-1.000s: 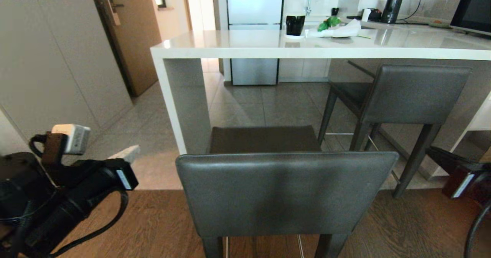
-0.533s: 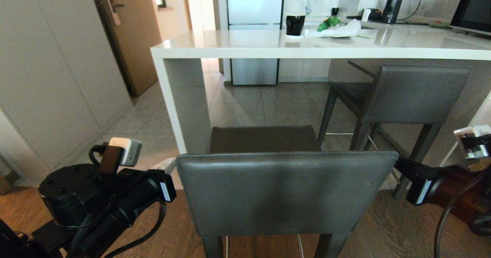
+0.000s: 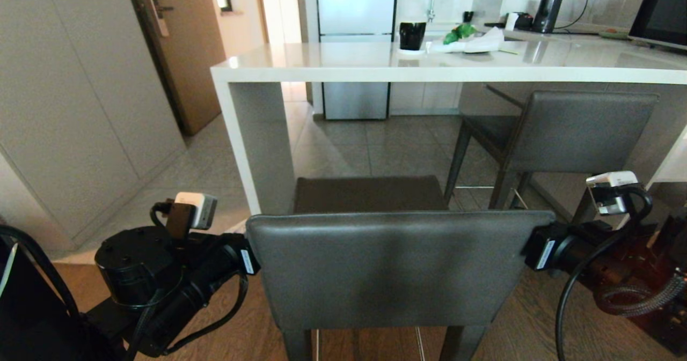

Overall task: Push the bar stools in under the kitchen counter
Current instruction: Push the gray chair back under the dining table

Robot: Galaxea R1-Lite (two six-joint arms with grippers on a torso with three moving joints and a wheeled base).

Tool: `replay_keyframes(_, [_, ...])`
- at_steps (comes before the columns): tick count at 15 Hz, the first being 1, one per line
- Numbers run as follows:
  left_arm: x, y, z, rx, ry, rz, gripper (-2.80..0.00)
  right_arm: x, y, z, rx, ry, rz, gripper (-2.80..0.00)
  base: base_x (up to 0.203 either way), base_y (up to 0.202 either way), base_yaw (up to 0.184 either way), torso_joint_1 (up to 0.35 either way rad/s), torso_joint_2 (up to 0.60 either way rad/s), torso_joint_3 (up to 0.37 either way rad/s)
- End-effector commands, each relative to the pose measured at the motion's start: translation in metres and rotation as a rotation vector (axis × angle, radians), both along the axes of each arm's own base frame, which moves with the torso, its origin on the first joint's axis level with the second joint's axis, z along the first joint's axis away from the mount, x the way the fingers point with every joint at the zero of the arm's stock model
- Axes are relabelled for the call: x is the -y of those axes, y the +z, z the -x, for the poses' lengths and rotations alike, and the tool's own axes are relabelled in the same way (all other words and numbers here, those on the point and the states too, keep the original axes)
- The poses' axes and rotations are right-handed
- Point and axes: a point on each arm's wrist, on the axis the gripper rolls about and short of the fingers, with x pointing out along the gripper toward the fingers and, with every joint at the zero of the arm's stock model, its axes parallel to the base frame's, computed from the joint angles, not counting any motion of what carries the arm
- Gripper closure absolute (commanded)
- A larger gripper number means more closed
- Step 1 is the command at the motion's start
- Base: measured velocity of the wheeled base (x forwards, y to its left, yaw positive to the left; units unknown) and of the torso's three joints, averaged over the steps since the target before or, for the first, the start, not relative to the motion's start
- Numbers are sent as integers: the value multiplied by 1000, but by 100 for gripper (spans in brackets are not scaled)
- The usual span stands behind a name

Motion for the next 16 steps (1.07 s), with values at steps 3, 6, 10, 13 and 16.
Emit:
replay_keyframes(3, [17, -9, -6, -13, -42, -7, 0, -15, -18, -13, -57, 36, 23, 0, 0, 0, 0, 0, 0, 0])
replay_keyframes(6, [26, -22, -19, -34, -45, -19, 0, -22, -28, -29, -41, 33, 18, 0, 0, 0, 0, 0, 0, 0])
replay_keyframes(10, [28, -29, -26, -48, -41, -23, 0, -32, -34, -47, -11, 45, 9, 0, 0, 0, 0, 0, 0, 0])
replay_keyframes(13, [24, -32, -30, -54, -24, -26, 0, -43, -31, -53, 14, 63, 0, 0, 0, 0, 0, 0, 0, 0])
replay_keyframes(16, [20, -40, -45, -62, 10, -31, 0, -49, -29, -41, 35, 63, -8, 0, 0, 0, 0, 0, 0, 0])
